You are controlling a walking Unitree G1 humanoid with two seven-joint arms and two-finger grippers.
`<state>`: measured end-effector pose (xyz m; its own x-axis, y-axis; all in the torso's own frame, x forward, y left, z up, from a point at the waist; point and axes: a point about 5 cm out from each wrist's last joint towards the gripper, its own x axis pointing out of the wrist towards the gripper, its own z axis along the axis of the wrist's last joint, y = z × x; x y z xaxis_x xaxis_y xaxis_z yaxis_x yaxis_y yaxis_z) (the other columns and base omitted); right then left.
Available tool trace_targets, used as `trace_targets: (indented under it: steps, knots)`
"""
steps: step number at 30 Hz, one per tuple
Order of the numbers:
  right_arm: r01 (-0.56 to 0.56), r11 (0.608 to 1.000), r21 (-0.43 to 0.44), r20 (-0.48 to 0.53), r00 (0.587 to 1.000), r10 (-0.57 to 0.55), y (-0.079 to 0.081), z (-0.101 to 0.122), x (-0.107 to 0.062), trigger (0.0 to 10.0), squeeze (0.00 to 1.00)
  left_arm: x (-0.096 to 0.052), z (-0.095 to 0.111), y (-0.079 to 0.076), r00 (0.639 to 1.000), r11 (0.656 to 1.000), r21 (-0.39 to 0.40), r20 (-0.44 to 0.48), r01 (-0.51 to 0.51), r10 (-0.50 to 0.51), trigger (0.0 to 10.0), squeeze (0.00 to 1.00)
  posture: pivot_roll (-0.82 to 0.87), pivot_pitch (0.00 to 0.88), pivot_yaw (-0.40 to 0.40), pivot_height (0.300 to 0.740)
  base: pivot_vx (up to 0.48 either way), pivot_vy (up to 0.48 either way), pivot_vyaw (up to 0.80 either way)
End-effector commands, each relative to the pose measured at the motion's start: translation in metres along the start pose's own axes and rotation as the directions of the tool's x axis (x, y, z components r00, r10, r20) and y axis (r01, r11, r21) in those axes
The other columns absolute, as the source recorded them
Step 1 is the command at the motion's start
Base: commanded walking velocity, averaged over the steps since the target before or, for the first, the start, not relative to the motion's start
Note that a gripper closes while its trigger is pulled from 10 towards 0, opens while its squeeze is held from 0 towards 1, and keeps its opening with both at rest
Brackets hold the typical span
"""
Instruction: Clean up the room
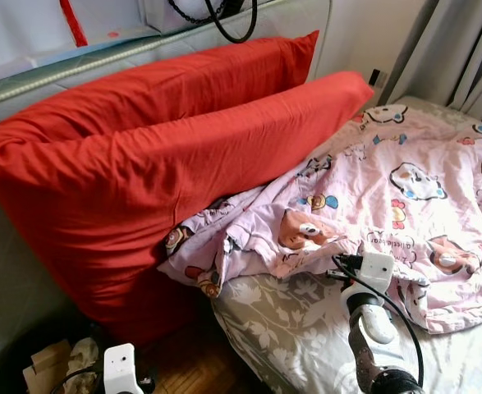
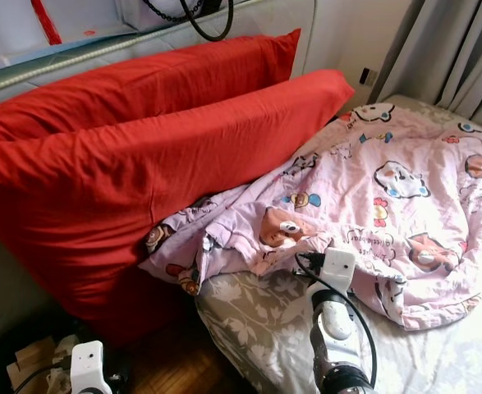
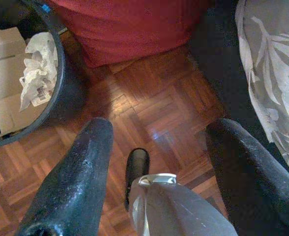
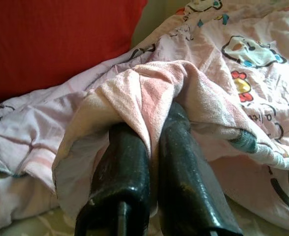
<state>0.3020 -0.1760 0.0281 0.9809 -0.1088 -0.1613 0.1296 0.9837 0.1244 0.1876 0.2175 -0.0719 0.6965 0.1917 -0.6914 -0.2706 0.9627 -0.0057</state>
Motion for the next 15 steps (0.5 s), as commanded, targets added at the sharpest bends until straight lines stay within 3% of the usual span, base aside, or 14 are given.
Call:
trace_targets:
  steps: [1, 15]
  knots:
    - [0.011, 1.0, -0.001, 0.027, 1.0, -0.011, -0.0009, 0.005, 0.0014, 10.0, 0.0, -0.0029, -0.0099, 0.0044, 0.999, 1.0, -0.003, -0.04, -0.018, 0.018, 10.0, 0.0, 0.09, 0.211, -0.03, 0.74, 0.0, 0.0, 0.0]
    - [0.045, 0.999, 0.003, 0.029, 0.999, -0.045, -0.0011, 0.0049, 0.0015, 10.0, 0.0, -0.0035, -0.0114, 0.0052, 0.999, 1.0, 0.001, -0.043, -0.014, 0.014, 10.0, 0.0, 0.08, 0.22, -0.023, 0.74, 0.0, 0.0, 0.0]
